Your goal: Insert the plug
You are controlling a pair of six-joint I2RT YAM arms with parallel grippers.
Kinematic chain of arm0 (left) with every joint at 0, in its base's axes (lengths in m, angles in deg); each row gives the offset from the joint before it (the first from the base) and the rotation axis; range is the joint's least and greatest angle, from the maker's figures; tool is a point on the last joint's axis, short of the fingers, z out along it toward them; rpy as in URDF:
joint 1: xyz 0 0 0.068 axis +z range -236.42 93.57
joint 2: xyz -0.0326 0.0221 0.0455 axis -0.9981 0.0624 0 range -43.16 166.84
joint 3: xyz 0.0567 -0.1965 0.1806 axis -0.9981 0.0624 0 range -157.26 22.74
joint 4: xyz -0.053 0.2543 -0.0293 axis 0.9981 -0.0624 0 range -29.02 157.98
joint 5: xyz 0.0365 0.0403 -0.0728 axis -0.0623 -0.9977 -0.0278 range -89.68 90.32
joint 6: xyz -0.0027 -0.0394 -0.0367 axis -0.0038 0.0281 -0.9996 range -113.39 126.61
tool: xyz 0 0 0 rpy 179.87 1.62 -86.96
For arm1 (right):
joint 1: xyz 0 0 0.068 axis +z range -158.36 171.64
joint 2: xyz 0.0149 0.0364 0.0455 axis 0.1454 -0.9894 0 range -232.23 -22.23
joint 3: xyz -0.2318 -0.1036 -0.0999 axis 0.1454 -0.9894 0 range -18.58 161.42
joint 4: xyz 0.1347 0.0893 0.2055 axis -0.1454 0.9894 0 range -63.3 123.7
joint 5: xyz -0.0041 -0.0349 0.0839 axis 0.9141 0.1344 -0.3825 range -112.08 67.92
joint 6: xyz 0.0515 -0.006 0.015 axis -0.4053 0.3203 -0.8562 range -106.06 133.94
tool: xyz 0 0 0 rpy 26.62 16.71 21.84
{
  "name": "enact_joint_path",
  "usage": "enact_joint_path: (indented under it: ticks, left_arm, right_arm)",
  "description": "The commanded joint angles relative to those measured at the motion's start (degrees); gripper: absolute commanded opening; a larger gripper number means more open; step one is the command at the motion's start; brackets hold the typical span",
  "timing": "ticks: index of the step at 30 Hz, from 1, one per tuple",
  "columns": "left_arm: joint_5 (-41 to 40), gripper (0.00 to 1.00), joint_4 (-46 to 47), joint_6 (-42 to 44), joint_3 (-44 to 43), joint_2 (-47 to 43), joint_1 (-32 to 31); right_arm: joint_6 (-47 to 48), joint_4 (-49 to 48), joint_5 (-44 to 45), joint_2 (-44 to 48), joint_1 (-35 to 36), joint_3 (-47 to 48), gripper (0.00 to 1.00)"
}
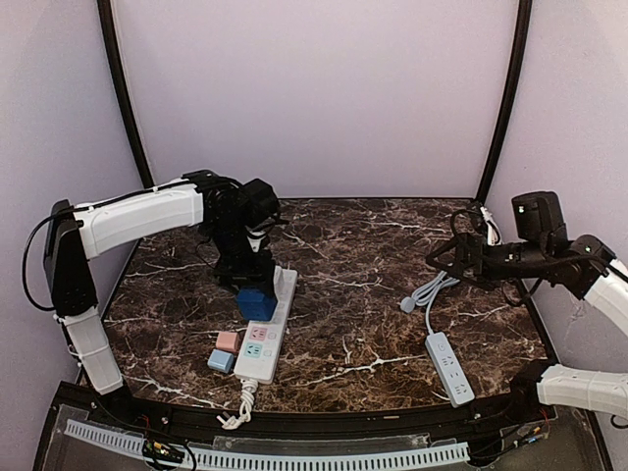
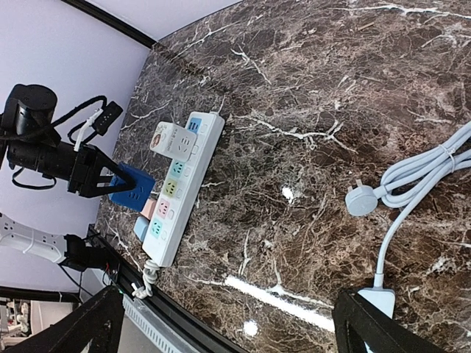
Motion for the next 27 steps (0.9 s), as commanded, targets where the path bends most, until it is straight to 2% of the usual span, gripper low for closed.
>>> enact_joint_path:
  ticks: [1, 27]
  left_arm:
    - [7.48, 0.01, -1.82, 3.17, -0.56, -1.83, 2.06]
    - [-0.41, 0.01, 2.12, 1.03, 0.72, 2.15, 2.77]
  right_arm:
    - [0.83, 1.13, 1.48, 0.21, -0.24, 0.25, 0.99]
    - [3.28, 4.54, 2.80, 0.67, -0.24, 1.41, 0.99]
